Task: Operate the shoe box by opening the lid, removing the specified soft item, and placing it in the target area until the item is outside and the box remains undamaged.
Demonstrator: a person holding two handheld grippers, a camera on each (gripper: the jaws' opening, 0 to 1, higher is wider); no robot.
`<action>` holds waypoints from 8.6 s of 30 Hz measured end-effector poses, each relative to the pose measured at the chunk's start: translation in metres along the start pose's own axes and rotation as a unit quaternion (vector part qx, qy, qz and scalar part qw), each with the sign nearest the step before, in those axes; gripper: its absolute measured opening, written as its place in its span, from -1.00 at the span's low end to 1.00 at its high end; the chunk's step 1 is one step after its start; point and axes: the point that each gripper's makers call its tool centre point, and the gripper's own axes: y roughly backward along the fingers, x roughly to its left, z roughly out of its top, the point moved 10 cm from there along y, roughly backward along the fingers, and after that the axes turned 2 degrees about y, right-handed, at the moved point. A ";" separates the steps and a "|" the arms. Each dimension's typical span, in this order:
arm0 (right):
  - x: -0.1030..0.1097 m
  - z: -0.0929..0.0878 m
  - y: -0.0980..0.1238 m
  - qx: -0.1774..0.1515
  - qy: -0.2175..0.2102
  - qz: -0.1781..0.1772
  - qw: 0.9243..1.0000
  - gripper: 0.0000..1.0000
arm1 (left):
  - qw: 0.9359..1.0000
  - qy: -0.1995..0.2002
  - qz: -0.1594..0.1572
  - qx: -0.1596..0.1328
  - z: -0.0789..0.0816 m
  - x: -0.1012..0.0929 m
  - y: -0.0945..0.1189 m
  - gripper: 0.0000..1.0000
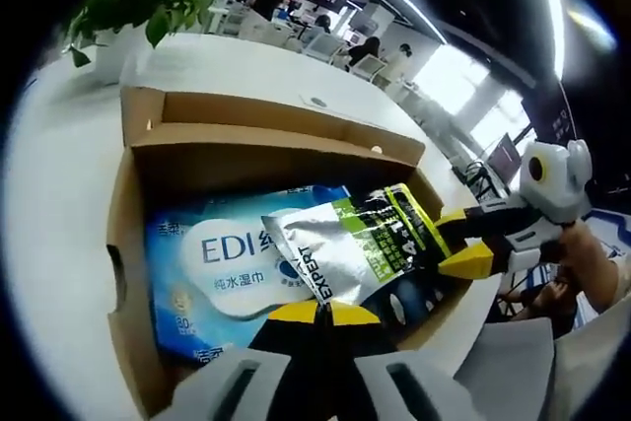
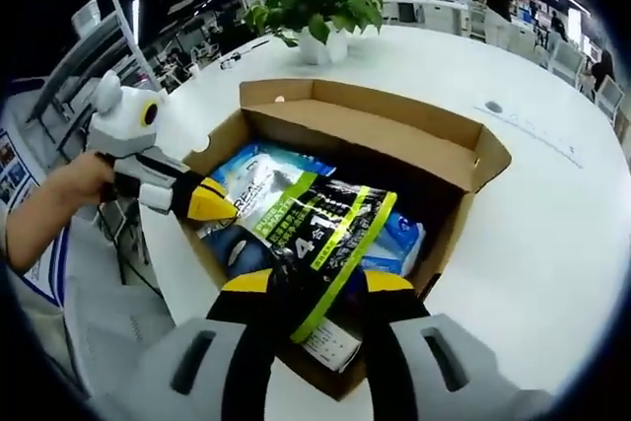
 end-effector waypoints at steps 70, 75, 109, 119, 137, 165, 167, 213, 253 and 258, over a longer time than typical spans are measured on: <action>-0.069 -0.023 0.088 -0.050 -0.092 -0.074 0.992 -1.00 | 0.996 -0.056 -0.057 -0.048 0.053 -0.101 -0.032 -1.00; -0.083 -0.027 0.095 -0.055 -0.098 -0.085 0.990 -1.00 | 0.995 -0.062 -0.061 -0.046 0.059 -0.111 -0.045 -1.00; -0.166 -0.059 0.103 -0.011 -0.104 -0.149 0.983 -1.00 | 0.982 -0.178 -0.036 0.051 0.077 -0.164 -0.147 -1.00; -0.181 -0.064 0.088 0.006 -0.093 -0.156 0.983 -1.00 | 0.948 -0.296 0.000 0.119 0.084 -0.168 -0.176 -1.00; -0.208 -0.087 0.068 0.004 -0.102 -0.169 0.980 -1.00 | 0.897 -0.402 0.023 0.182 0.084 -0.178 -0.220 -0.98; -0.218 -0.089 0.055 0.019 -0.015 -0.200 0.980 -0.72 | 0.841 -0.498 0.053 0.204 0.070 -0.174 -0.225 -0.73; -0.219 -0.089 0.056 0.017 -0.014 -0.200 0.980 -0.66 | 0.843 -0.498 0.051 0.197 0.070 -0.176 -0.221 -0.67; -0.133 -0.019 0.124 -0.054 0.072 -0.149 0.985 0.07 | 0.942 -0.334 -0.033 -0.031 0.111 -0.157 -0.062 0.23; -0.070 0.026 0.051 -0.066 0.096 -0.044 0.992 0.24 | 0.966 -0.236 0.012 -0.107 0.054 -0.038 0.049 0.81; -0.064 0.027 0.036 -0.061 0.093 -0.031 0.993 0.24 | 0.967 -0.231 0.019 -0.107 0.040 -0.027 0.058 0.85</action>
